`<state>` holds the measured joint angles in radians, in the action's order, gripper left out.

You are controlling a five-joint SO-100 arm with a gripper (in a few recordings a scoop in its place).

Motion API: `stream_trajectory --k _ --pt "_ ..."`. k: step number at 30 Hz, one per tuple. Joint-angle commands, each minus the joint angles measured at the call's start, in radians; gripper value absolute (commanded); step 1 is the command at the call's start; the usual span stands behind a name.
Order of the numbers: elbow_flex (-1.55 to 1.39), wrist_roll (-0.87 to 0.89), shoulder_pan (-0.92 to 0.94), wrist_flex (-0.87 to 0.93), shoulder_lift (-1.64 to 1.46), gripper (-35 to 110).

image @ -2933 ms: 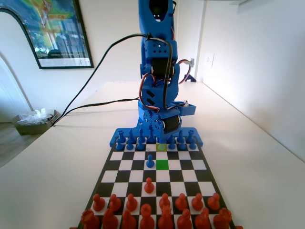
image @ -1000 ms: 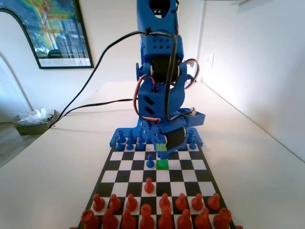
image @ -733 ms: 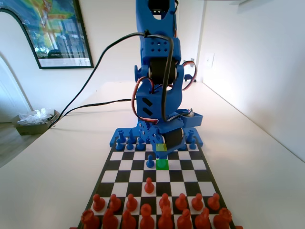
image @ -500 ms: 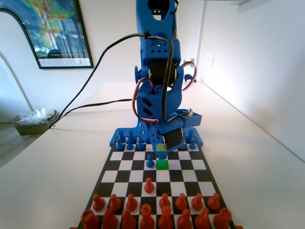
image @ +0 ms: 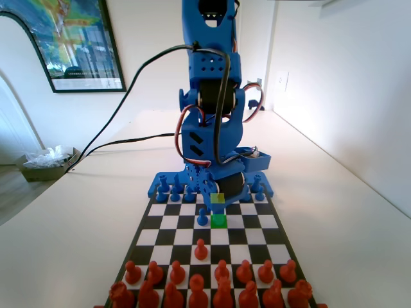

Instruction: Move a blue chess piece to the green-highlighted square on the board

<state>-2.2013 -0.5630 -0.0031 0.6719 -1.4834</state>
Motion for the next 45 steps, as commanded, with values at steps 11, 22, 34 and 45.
stream_trajectory --k 11,22,34,45 --pt "0.179 -0.049 -0.091 0.310 -0.268 7" --pt "0.256 -0.333 -0.170 0.620 -0.561 1" --pt "0.469 -0.723 -0.143 0.887 -0.824 1" --pt "0.436 -0.994 -0.081 0.907 -1.039 1"
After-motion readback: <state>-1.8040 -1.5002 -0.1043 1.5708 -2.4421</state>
